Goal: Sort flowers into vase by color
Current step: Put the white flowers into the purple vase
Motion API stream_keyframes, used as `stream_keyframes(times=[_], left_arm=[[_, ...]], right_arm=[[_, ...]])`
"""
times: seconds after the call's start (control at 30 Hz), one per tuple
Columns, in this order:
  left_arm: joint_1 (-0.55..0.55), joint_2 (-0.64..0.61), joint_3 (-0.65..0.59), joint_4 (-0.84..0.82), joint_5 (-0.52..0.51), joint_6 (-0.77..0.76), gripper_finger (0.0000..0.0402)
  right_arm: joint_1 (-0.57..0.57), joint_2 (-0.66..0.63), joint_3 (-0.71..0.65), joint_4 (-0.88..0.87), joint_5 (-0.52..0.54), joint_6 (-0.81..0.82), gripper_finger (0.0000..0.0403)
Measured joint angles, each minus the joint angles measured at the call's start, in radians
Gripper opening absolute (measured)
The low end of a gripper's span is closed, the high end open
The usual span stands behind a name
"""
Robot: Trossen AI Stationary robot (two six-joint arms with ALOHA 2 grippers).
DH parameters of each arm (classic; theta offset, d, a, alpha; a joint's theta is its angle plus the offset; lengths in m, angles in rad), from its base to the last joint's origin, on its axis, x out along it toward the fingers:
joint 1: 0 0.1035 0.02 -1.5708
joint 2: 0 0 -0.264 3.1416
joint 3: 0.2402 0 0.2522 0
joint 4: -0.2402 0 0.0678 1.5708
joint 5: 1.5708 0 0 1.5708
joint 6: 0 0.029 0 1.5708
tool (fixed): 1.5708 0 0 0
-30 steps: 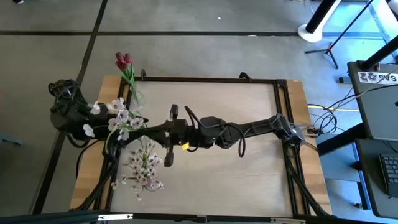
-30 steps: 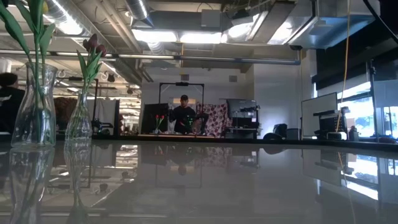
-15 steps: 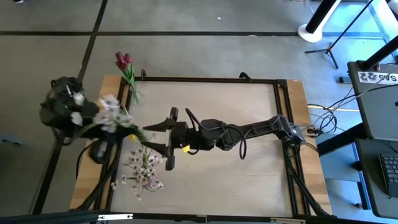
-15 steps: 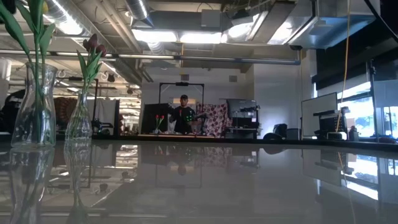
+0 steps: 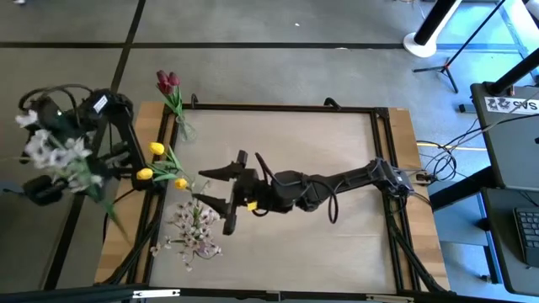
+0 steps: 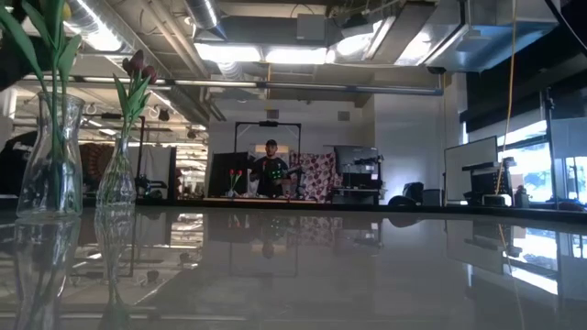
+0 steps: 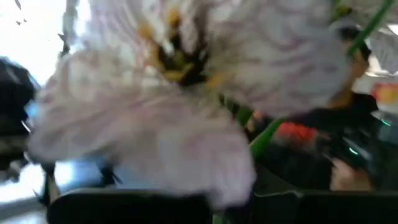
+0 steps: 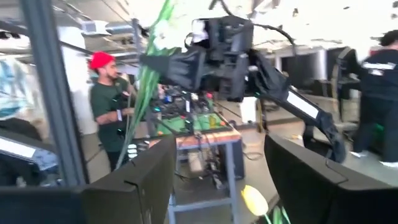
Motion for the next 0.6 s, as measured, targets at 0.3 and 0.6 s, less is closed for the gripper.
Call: stream_keyframes(times=[0.3,0.6], left_arm=[[-0.088,0.021,-0.078,-0.188,-0.081,-0.177,0.0010],[-0.286,0.042,-0.251,-0.187,-0.437,-0.332,0.0010]], right_arm=[[0.087,-0.001,0.000,-0.063,0.230,0.022,0.0241],[0.146,-0.001,0.000,-0.064,0.360,-0.028,0.0241]])
